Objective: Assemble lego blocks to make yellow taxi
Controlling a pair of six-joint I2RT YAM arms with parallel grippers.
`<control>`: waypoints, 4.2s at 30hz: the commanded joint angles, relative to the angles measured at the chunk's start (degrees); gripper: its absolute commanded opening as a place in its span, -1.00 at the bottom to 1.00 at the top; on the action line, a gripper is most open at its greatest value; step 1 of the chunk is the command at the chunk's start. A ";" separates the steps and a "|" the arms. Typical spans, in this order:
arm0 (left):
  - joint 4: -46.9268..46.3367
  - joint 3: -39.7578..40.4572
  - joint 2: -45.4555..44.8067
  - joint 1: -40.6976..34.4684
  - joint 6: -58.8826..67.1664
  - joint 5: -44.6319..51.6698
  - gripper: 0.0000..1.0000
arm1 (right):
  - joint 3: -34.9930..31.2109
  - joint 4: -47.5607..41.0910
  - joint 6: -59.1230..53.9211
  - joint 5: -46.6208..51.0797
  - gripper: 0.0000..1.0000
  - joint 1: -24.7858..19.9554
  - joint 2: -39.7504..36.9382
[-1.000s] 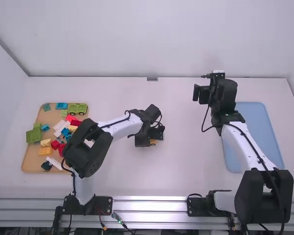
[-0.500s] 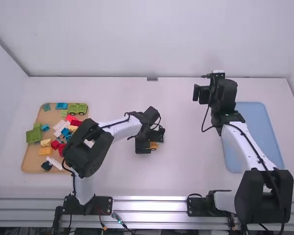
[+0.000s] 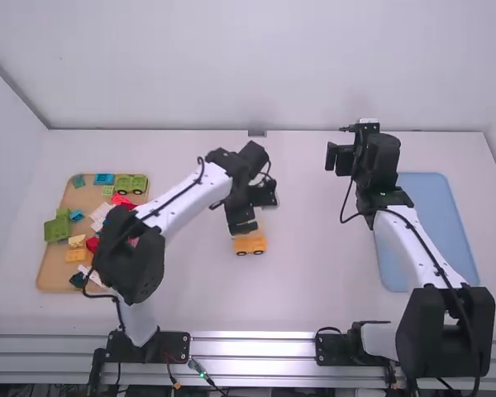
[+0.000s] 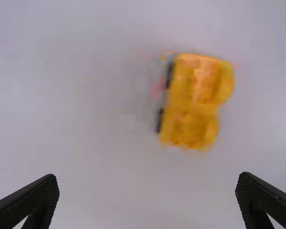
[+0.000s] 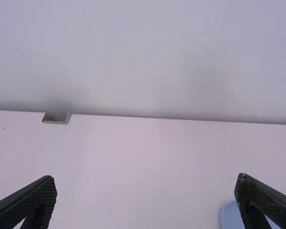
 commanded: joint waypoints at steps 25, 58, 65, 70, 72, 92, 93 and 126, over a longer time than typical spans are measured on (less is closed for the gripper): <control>5.09 -8.02 -4.87 65.42 -56.28 2.54 0.98 | 2.49 0.39 0.59 -0.26 0.98 0.28 0.33; 17.29 -18.43 -0.79 75.63 -71.71 10.14 0.98 | 2.49 -0.68 0.57 -0.28 0.98 0.28 0.35; 17.03 -19.04 -0.79 75.60 -79.71 4.46 0.99 | 2.49 -1.09 0.57 -0.26 0.98 0.28 0.35; 16.70 -19.04 -0.79 75.71 -82.93 1.70 0.71 | 2.49 -1.14 0.59 -0.26 0.98 0.28 0.35; 17.31 -19.04 -0.79 75.52 -84.26 1.55 0.51 | 2.49 -1.11 0.57 -0.26 0.97 0.28 0.35; 19.69 -19.04 2.23 75.56 -86.73 0.98 0.34 | 2.49 -1.16 0.57 -0.26 0.98 0.28 0.39; 19.65 -19.04 2.86 75.54 -86.75 0.96 0.33 | 2.49 -1.16 0.55 -0.28 0.97 0.28 0.39; 24.33 -19.04 7.67 72.96 -95.58 -3.50 -0.06 | 2.49 -1.36 0.57 -0.28 0.98 0.28 0.39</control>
